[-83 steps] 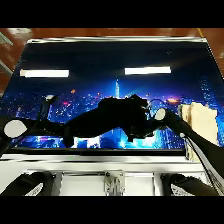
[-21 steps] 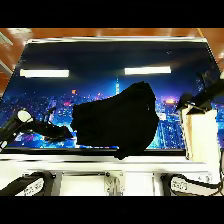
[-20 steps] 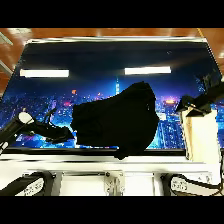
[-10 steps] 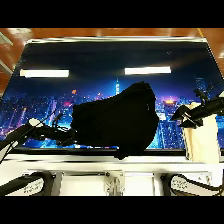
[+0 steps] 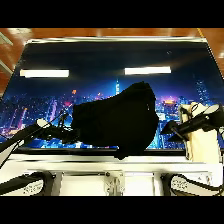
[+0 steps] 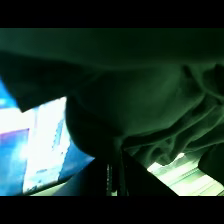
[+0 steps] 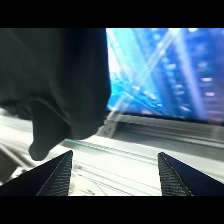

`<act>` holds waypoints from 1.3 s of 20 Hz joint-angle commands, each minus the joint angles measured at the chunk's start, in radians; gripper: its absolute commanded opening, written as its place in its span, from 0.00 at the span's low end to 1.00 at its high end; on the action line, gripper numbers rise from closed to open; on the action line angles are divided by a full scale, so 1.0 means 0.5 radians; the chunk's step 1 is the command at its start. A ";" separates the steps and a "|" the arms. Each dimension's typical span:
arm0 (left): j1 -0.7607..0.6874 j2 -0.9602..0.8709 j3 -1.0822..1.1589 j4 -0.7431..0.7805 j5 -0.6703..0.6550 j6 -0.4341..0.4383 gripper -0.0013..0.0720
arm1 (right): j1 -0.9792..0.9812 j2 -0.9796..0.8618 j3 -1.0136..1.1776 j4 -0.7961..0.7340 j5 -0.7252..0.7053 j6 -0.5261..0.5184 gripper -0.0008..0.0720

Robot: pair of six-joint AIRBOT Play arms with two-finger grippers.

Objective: Fold the shirts.

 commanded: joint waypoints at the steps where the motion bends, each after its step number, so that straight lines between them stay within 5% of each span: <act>1: -0.011 0.058 0.015 -0.008 -0.050 0.092 0.08 | 0.081 0.002 -0.323 0.233 -0.300 -0.098 0.89; 7: -0.010 0.292 0.025 -0.008 -0.049 0.047 0.08 | 0.595 0.002 -0.401 0.229 -0.790 0.114 0.83; 9: -0.007 0.342 0.066 -0.005 -0.050 0.029 0.07 | 0.697 0.002 -0.397 0.283 -0.848 0.114 0.27; 10: -0.007 0.371 0.108 -0.005 -0.051 0.024 0.07 | 0.719 0.008 -0.373 0.312 -0.818 0.083 0.09; 17: -0.007 0.858 1.217 0.542 -0.237 -0.137 0.07 | 0.697 0.838 0.549 0.311 -0.635 -0.198 0.09; 22: -0.007 1.075 2.419 0.577 -0.157 -0.119 0.07 | 0.687 1.411 1.520 0.208 -1.466 -0.179 0.09; 26: -0.007 1.176 2.779 0.578 -0.149 -0.120 0.07 | 0.687 1.559 1.834 0.137 -1.508 -0.163 0.09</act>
